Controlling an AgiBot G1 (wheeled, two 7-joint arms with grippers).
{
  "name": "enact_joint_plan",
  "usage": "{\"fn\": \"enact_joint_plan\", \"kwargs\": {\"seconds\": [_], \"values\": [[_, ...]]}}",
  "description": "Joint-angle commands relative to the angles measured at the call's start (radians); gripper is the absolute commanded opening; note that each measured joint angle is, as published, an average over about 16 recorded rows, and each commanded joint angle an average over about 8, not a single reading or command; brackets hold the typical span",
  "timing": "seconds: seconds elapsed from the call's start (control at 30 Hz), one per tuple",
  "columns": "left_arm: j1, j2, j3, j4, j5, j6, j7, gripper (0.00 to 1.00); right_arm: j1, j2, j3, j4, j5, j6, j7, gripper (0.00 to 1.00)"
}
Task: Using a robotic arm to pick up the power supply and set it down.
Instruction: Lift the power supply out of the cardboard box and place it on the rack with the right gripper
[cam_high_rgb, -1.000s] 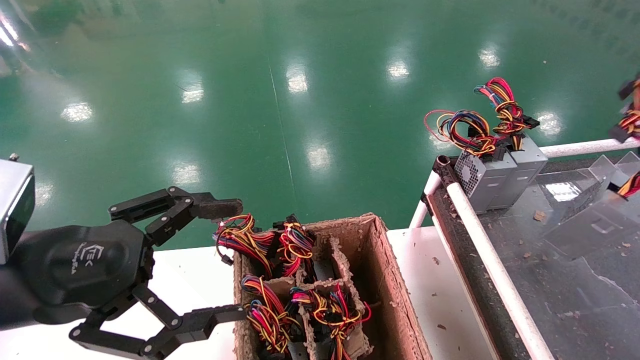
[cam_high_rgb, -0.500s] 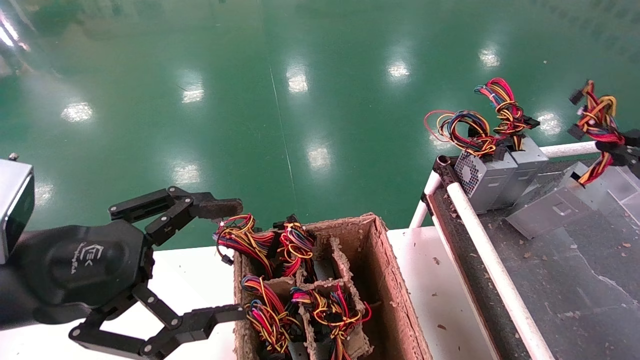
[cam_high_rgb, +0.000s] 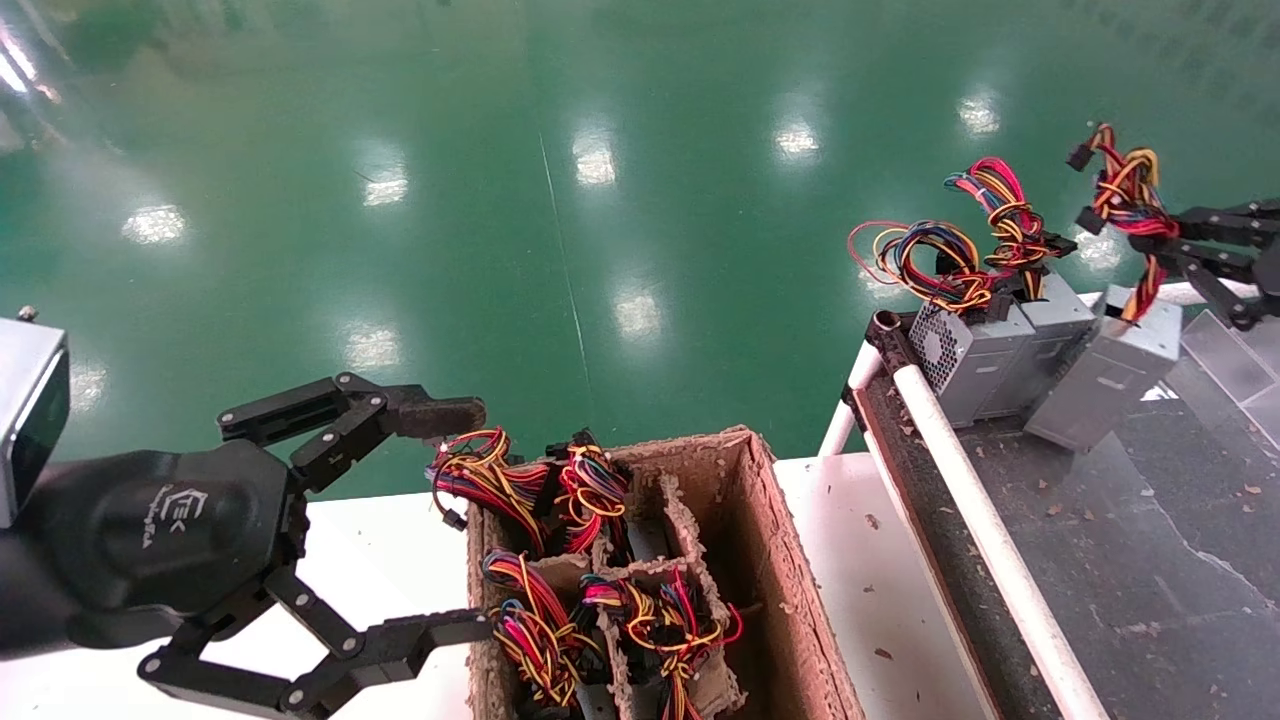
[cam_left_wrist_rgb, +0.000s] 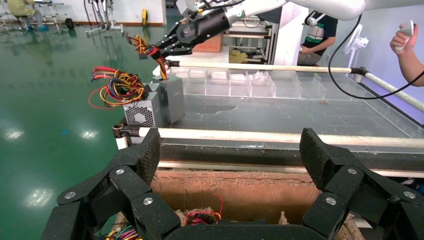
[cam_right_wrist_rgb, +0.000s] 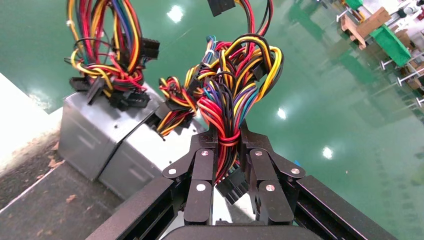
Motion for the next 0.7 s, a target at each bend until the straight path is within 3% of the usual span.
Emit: {"fn": "enact_joint_plan", "kwargs": {"seconds": [0.03, 0.37, 0.4, 0.63, 0.67, 0.7], "values": [[0.000, 0.000, 0.000, 0.000, 0.000, 0.000, 0.000, 1.00, 0.031, -0.019, -0.010, -0.029, -0.019, -0.001, -0.011, 0.00], [0.000, 0.000, 0.000, 0.000, 0.000, 0.000, 0.000, 1.00, 0.159, -0.120, -0.046, -0.186, -0.081, 0.017, -0.077, 0.00], [0.000, 0.000, 0.000, 0.000, 0.000, 0.000, 0.000, 1.00, 0.169, -0.129, -0.049, -0.201, -0.085, 0.019, -0.084, 0.04], [0.000, 0.000, 0.000, 0.000, 0.000, 0.000, 0.000, 1.00, 0.214, -0.173, -0.055, -0.291, -0.095, 0.028, -0.131, 0.92], [0.000, 0.000, 0.000, 0.000, 0.000, 0.000, 0.000, 1.00, 0.218, -0.176, -0.054, -0.302, -0.095, 0.029, -0.137, 1.00], [0.000, 0.000, 0.000, 0.000, 0.000, 0.000, 0.000, 1.00, 0.221, -0.179, -0.055, -0.313, -0.095, 0.029, -0.142, 1.00]]}}
